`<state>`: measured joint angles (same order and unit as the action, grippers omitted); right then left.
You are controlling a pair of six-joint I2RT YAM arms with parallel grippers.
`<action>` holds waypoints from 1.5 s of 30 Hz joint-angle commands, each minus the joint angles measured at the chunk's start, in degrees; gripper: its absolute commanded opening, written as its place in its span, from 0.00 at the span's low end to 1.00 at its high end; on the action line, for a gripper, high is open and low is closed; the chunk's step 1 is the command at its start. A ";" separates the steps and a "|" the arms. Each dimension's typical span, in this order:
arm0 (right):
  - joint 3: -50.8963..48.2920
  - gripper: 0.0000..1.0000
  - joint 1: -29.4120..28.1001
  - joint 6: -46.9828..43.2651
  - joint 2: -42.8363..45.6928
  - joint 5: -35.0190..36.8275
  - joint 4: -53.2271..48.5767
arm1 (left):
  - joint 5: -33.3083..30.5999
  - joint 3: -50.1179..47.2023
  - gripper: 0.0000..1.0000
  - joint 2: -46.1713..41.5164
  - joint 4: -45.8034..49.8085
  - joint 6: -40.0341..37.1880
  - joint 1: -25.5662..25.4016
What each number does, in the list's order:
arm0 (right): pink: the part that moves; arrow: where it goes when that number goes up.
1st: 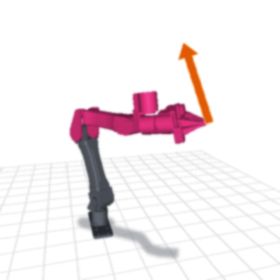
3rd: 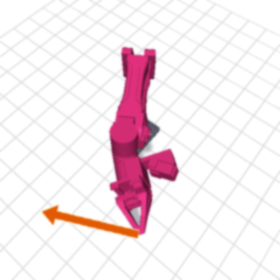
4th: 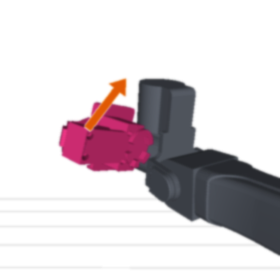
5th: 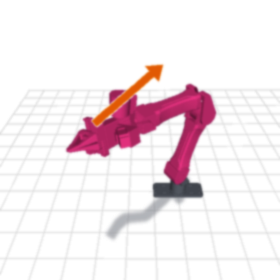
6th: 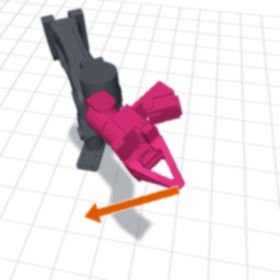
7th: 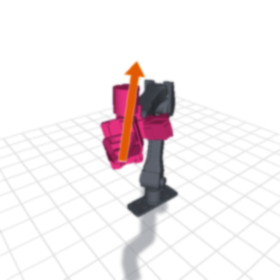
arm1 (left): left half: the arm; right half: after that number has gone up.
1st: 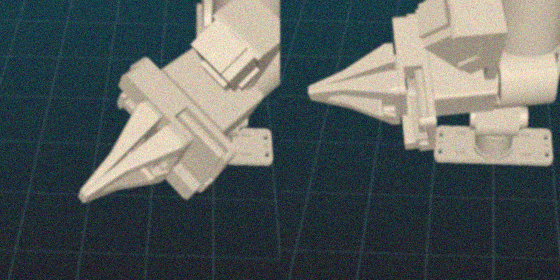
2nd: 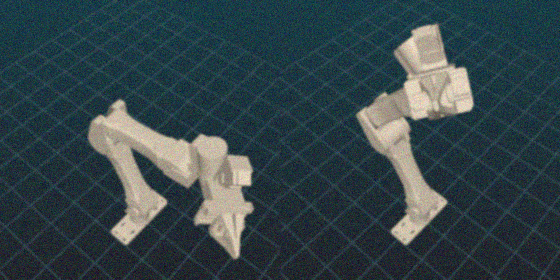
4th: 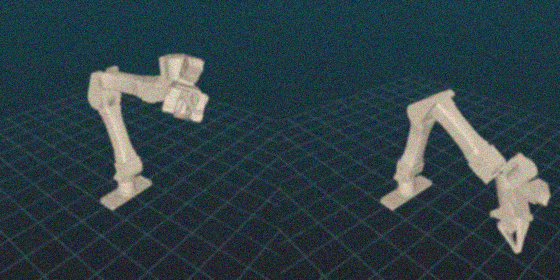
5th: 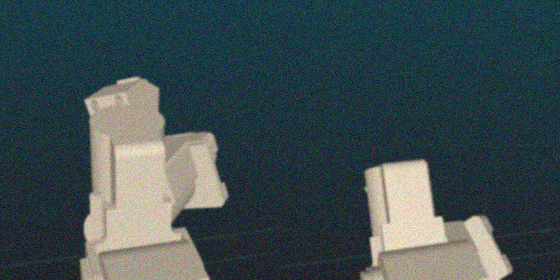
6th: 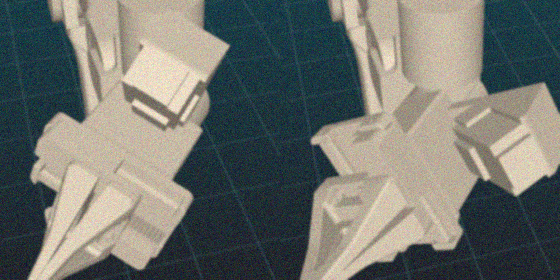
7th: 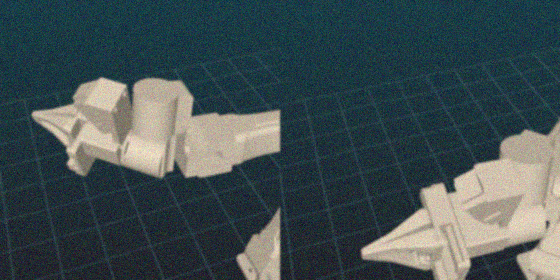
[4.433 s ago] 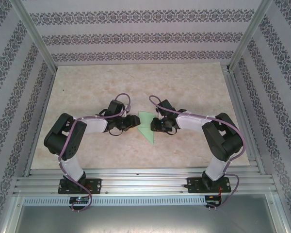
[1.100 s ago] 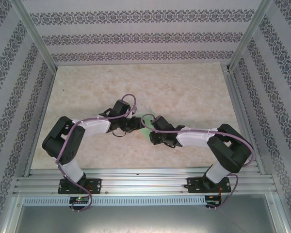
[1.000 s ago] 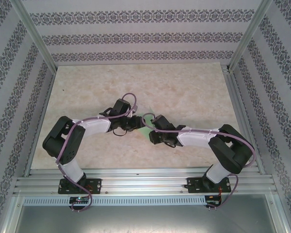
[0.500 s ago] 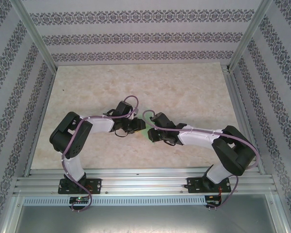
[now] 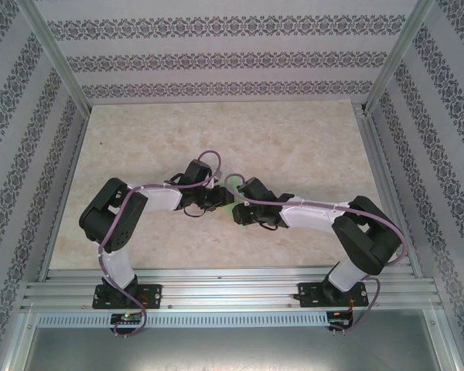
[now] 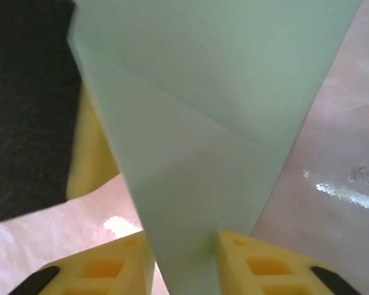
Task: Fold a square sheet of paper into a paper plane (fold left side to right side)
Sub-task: Fourth fold the wing at the center of the table.
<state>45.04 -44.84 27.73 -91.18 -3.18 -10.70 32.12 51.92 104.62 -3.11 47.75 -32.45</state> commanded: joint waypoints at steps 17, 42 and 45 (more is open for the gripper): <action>2.96 0.34 -6.88 5.65 -0.33 12.23 -10.94 | -0.21 0.90 0.40 0.73 -0.75 -0.02 -0.92; 5.84 0.24 -9.02 5.51 -1.81 13.21 -13.47 | -0.81 1.34 0.40 0.35 0.74 -0.75 -0.91; 5.86 0.22 -9.04 5.59 -2.68 13.14 -13.31 | -0.74 1.34 0.40 0.35 0.81 -0.77 -0.89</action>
<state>49.63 -53.28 32.97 -93.69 8.56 -23.62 32.08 51.92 105.08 -2.94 47.88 -32.45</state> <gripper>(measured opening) 0.227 0.400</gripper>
